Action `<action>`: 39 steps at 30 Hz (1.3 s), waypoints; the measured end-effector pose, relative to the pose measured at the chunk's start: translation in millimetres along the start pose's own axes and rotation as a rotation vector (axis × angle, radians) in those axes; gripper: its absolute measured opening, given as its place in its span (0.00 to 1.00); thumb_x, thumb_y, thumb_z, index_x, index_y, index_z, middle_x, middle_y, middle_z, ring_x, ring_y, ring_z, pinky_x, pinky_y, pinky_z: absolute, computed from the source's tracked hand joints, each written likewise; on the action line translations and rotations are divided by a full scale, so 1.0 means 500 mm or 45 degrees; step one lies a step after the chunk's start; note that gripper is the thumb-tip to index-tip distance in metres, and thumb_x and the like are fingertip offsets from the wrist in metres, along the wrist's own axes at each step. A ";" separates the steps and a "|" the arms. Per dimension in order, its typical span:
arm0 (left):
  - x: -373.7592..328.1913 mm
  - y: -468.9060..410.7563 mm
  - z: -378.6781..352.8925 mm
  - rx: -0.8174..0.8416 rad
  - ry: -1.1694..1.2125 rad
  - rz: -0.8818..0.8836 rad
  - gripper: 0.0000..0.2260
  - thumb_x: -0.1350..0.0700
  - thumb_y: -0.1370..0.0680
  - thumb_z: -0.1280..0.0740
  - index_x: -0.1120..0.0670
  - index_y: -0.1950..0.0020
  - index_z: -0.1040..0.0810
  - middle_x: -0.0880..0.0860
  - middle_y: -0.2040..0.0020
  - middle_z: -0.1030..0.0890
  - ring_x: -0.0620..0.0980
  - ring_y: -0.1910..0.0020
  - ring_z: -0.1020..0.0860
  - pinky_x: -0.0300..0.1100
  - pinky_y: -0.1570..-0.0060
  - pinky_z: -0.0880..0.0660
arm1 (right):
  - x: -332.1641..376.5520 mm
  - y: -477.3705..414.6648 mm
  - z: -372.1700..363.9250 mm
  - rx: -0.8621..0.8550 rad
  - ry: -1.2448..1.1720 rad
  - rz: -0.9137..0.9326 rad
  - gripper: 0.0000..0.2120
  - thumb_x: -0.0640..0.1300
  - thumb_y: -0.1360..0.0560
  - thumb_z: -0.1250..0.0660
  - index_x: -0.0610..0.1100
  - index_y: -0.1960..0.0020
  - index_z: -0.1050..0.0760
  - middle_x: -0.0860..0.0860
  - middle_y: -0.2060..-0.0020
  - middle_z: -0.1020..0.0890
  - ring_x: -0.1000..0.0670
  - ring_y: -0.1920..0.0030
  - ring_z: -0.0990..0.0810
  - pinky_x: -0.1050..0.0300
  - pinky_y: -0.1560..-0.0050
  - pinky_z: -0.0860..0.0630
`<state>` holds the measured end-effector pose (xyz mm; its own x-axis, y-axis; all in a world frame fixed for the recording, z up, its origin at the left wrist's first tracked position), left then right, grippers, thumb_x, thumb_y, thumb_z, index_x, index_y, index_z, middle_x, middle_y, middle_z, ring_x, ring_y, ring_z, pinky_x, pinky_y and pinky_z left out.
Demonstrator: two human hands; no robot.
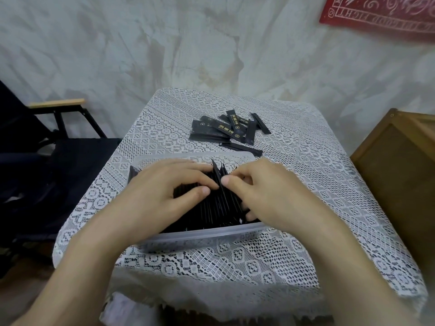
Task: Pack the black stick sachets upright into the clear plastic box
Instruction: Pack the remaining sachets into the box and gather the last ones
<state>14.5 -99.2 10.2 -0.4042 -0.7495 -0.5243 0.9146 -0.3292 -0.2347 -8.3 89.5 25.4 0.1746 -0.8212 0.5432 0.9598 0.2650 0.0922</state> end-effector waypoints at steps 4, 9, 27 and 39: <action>-0.003 -0.001 0.001 -0.003 -0.001 -0.007 0.14 0.36 0.22 0.41 0.32 0.43 0.20 0.28 0.33 0.27 0.29 0.30 0.35 0.48 0.28 0.35 | 0.000 0.000 0.000 0.017 -0.026 -0.004 0.19 0.62 0.24 0.33 0.45 0.52 0.19 0.48 0.62 0.16 0.44 0.58 0.16 0.42 0.53 0.17; -0.002 -0.001 0.000 -0.003 -0.006 -0.015 0.13 0.37 0.22 0.41 0.32 0.43 0.20 0.27 0.34 0.27 0.29 0.30 0.36 0.44 0.29 0.36 | -0.008 -0.006 -0.006 -0.025 -0.023 -0.049 0.13 0.57 0.24 0.31 0.48 0.50 0.19 0.48 0.58 0.16 0.42 0.56 0.16 0.44 0.52 0.17; -0.007 -0.003 -0.004 -0.002 -0.139 -0.059 0.18 0.34 0.23 0.47 0.29 0.38 0.23 0.28 0.33 0.28 0.36 0.28 0.37 0.41 0.30 0.38 | -0.001 0.002 -0.004 0.078 -0.027 -0.013 0.09 0.56 0.23 0.29 0.53 0.47 0.21 0.54 0.53 0.17 0.47 0.53 0.17 0.49 0.46 0.21; -0.030 -0.011 -0.020 -0.037 -0.190 -0.177 0.18 0.40 0.22 0.42 0.37 0.35 0.21 0.33 0.39 0.24 0.41 0.42 0.29 0.40 0.43 0.31 | -0.013 0.019 -0.008 0.107 -0.049 0.044 0.12 0.55 0.23 0.29 0.54 0.41 0.20 0.59 0.54 0.18 0.55 0.51 0.19 0.53 0.45 0.22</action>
<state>15.7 -80.3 11.0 -0.5198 -0.7755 -0.3583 0.8486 -0.4203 -0.3212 0.7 95.4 19.7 0.1971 -0.7911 0.5790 0.9313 0.3356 0.1415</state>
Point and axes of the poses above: each hand's wrist, its own y-axis away from the middle knuckle, its own z-axis out of the back of the hand, x = y × z, the point moved 4 cm from there along -y, towards the middle knuckle
